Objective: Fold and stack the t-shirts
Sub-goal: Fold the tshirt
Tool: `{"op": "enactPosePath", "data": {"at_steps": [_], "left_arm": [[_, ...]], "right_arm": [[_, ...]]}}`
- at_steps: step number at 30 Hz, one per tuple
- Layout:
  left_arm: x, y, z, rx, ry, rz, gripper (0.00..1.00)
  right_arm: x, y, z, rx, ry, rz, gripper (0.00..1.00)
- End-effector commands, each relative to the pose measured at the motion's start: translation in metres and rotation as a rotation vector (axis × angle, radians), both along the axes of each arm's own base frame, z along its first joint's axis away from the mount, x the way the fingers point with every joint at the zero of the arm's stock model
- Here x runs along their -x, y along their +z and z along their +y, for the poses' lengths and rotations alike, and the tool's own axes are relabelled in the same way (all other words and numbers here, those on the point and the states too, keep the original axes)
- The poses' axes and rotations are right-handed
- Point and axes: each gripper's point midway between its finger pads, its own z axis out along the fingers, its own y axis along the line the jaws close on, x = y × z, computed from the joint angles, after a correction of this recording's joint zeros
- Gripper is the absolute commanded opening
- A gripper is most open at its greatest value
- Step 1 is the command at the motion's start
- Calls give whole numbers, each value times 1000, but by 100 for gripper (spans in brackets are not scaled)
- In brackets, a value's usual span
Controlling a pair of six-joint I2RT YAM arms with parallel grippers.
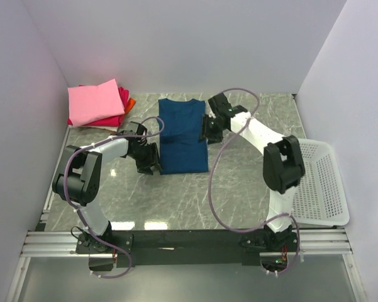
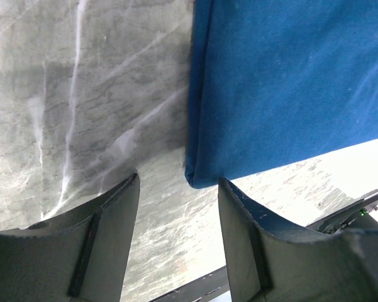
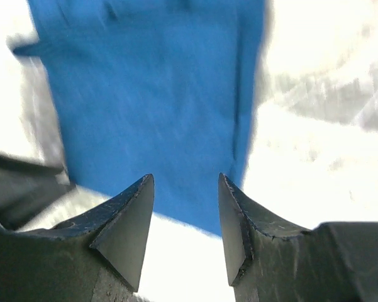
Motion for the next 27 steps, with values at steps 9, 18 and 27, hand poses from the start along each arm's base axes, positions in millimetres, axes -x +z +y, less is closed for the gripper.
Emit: {"op": "enactPosePath", "data": {"at_steps": [9, 18, 27], "left_arm": [[-12, 8, -12, 56, -5, -42, 59], [-9, 5, -10, 50, -8, -41, 59], [-6, 4, -8, 43, -2, -40, 59]], "right_arm": [[87, -24, -14, -54, 31, 85, 52], [97, -46, -18, -35, 30, 112, 52], [102, -63, -16, -33, 39, 158, 46]]}}
